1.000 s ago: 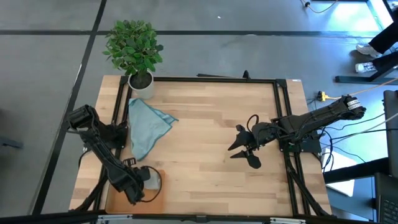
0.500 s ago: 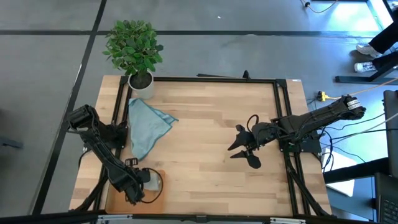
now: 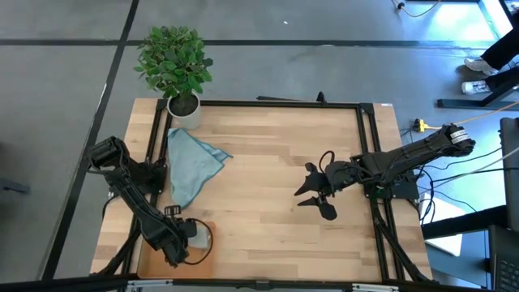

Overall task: Roll microfiber towels into tight, uniform cylinder then place into a basket
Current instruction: Put the rolled gray microfiber towel into the orange bin

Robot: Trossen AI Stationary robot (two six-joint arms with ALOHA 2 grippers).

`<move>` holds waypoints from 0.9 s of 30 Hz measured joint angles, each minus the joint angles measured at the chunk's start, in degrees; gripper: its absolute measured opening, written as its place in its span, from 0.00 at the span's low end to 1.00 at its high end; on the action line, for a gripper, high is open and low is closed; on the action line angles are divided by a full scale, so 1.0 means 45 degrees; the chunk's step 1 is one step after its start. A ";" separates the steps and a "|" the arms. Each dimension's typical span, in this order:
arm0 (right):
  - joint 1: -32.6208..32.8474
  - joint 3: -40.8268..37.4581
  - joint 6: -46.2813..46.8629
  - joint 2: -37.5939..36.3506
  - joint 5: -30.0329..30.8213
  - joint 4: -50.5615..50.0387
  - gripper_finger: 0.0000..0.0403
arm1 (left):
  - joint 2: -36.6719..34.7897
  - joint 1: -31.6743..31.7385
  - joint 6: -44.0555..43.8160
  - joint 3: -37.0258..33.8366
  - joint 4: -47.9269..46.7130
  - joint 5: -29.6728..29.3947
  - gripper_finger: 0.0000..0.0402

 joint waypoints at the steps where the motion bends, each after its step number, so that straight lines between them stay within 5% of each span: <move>1: 0.0000 0.0000 0.0000 0.0000 0.0000 0.0002 0.42 | 0.0000 0.0000 -0.0008 0.0000 0.0002 0.0005 0.33; 27: 0.0000 0.0000 -0.0019 0.0000 -0.0023 0.0015 0.42 | 0.0000 -0.0026 0.0469 0.0005 0.0425 -0.0124 0.33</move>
